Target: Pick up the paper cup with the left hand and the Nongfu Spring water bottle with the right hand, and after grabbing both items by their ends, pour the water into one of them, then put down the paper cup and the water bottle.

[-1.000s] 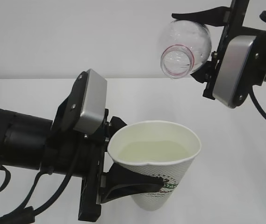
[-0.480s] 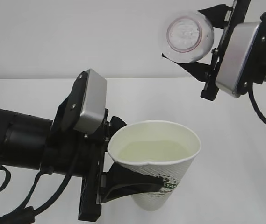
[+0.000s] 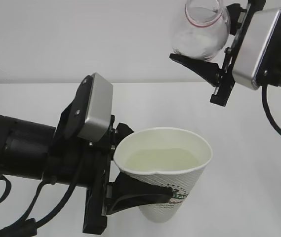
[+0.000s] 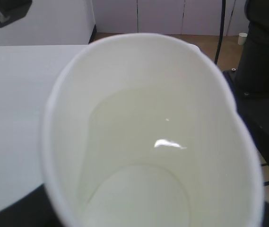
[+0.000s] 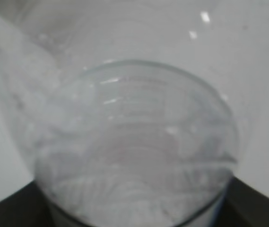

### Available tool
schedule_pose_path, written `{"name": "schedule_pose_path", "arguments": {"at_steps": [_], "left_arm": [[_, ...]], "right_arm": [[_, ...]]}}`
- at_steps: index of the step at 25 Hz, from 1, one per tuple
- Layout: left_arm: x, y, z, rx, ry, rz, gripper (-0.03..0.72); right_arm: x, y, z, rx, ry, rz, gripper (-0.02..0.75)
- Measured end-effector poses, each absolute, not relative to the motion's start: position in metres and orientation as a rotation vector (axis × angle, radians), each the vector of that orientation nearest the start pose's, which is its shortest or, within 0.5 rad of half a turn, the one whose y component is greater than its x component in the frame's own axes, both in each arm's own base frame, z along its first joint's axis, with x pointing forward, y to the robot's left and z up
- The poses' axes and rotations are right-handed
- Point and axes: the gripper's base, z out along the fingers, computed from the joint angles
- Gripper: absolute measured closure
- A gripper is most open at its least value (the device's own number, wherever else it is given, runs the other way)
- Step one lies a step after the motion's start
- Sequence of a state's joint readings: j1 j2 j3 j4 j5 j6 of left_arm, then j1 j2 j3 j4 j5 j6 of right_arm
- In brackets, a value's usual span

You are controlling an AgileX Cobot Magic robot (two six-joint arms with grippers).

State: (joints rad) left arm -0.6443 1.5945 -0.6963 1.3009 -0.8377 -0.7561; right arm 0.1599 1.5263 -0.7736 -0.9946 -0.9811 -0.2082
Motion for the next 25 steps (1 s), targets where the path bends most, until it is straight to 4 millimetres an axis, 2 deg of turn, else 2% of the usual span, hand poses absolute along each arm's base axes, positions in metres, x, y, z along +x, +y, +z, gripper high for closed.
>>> {"name": "schedule_pose_path", "arguments": {"at_steps": [25], "left_arm": [[0.1915, -0.2258, 0.2064, 1.436, 1.468, -0.973, 0.250]], "right_arm": [[0.2881, 0.1107, 0.2705, -1.151, 1.052, 0.161, 0.258]]}}
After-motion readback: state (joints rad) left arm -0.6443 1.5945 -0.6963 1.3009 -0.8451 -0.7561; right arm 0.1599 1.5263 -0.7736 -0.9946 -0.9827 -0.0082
